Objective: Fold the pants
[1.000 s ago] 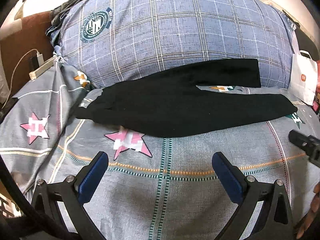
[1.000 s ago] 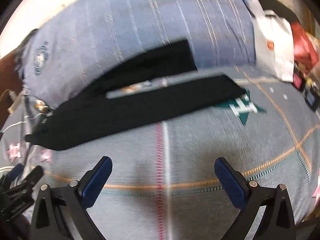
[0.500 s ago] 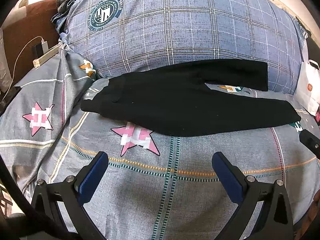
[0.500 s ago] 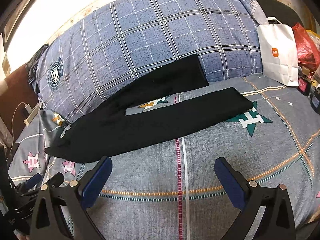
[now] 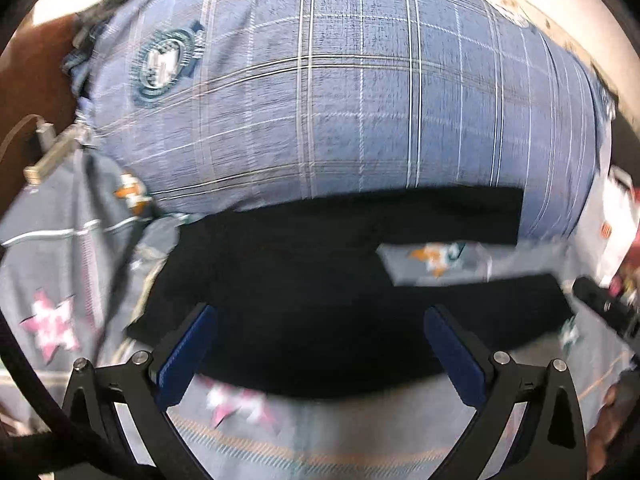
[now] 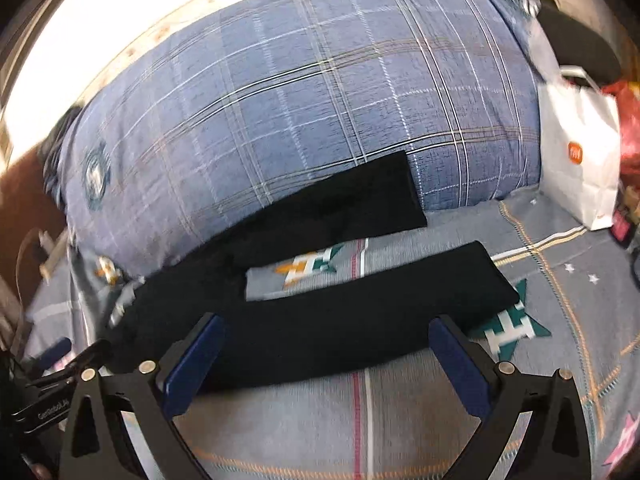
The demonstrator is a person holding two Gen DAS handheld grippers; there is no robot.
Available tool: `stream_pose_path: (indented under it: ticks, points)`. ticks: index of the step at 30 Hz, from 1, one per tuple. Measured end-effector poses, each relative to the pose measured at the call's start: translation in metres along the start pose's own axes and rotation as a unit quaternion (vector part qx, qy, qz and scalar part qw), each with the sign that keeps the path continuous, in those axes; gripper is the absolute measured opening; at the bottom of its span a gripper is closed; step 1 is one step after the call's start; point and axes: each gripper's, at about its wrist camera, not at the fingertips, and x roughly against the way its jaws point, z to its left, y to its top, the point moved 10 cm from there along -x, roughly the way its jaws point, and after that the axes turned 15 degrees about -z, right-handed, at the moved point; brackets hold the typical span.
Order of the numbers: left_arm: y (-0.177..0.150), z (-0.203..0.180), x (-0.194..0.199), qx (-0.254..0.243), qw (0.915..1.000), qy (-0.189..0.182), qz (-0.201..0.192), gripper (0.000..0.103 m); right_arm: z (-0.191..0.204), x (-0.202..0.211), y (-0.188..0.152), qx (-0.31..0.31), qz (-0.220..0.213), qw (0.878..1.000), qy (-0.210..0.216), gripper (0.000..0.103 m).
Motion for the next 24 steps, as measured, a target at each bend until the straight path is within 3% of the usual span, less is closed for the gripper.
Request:
stream_pose_path:
  ticks: [3,8,14,17,20,24]
  points:
    - [0.016,-0.007,-0.037,-0.001,1.0,-0.007,0.0,0.103,-0.012,-0.029,0.02,-0.006,0.007,1.0,-0.003,0.103]
    - [-0.009,0.003,-0.082,0.029,0.999,-0.006,0.033,0.103,-0.032,-0.095,0.045,-0.045,0.047,0.998,0.005,0.096]
    - [-0.023,0.017,-0.094,0.052,0.9976,-0.004,0.044,0.103,-0.059,-0.194,0.067,-0.119,0.076,0.99,-0.027,0.072]
    - [-0.021,0.021,-0.094,0.056,0.9975,-0.004,0.042,0.103,-0.07,-0.226,0.069,-0.144,0.081,0.985,-0.045,0.07]
    - [-0.02,0.019,-0.094,0.054,0.9976,-0.005,0.042,0.103,-0.072,-0.239,0.065,-0.154,0.086,0.983,-0.052,0.069]
    - [-0.021,0.018,-0.094,0.055,0.9974,-0.01,0.044,0.103,-0.074,-0.251,0.053,-0.163,0.093,0.981,-0.049,0.047]
